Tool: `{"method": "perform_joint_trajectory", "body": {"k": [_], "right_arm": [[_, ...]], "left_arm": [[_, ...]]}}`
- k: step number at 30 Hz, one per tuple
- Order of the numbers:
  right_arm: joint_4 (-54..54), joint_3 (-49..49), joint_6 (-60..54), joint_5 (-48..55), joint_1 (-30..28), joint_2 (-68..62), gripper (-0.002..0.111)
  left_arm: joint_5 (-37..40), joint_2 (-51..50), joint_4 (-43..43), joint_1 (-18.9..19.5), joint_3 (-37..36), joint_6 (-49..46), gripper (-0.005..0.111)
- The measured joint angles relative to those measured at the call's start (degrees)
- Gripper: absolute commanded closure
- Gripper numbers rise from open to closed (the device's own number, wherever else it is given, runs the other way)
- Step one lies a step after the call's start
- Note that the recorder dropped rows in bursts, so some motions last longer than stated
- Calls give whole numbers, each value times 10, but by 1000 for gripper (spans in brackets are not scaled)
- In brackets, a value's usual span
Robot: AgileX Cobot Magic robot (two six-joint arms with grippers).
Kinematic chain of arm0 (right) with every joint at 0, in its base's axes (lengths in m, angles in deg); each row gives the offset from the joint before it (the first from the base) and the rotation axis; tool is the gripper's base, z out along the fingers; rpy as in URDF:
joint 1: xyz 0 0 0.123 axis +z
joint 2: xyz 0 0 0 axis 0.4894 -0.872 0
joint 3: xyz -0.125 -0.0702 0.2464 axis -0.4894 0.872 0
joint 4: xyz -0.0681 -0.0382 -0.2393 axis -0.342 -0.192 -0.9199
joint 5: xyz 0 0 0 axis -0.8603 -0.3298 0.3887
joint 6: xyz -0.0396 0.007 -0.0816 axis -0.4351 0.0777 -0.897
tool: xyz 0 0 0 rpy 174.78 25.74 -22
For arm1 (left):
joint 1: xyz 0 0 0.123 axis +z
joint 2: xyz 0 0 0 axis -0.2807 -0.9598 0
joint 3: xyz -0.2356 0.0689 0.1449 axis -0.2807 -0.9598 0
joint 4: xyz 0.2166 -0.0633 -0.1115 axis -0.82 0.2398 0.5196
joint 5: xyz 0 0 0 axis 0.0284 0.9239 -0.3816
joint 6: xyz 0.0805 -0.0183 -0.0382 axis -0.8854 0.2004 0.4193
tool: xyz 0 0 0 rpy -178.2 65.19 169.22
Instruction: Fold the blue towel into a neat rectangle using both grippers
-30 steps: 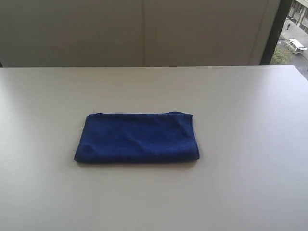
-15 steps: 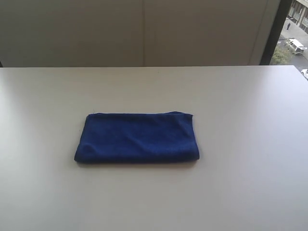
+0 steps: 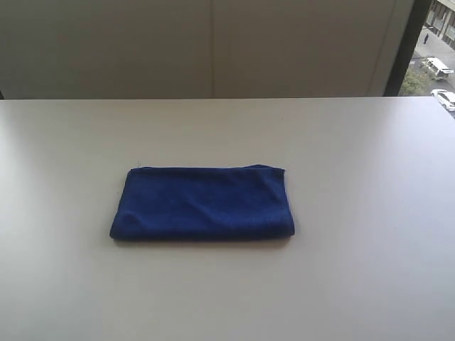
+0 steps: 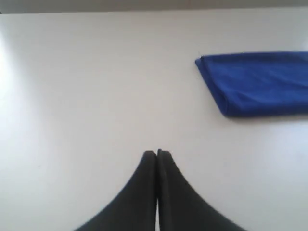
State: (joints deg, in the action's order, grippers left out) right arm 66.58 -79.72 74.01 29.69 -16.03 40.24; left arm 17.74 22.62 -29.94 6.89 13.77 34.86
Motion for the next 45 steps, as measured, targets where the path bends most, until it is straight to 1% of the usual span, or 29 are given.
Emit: {"method": "perform_joint_trajectory", "body": {"k": [2, 7, 9, 12, 16, 19, 45], "right_arm": [[0, 0, 0, 0, 0, 0, 108], [0, 0, 0, 0, 0, 0, 108], [0, 0, 0, 0, 0, 0, 108], [0, 0, 0, 0, 0, 0, 108], [0, 0, 0, 0, 0, 0, 108], [0, 0, 0, 0, 0, 0, 108], [0, 0, 0, 0, 0, 0, 108]], "left_arm": [[16, 0, 2, 0, -1, -26, 107], [23, 0, 10, 0, -1, -47, 107], [23, 0, 19, 6, -1, -65, 107], [23, 0, 51, 33, -1, -108, 107], [23, 0, 64, 75, -1, -97, 107], [23, 0, 57, 85, -1, -70, 107], [18, 0, 51, 86, -1, -64, 107]]}}
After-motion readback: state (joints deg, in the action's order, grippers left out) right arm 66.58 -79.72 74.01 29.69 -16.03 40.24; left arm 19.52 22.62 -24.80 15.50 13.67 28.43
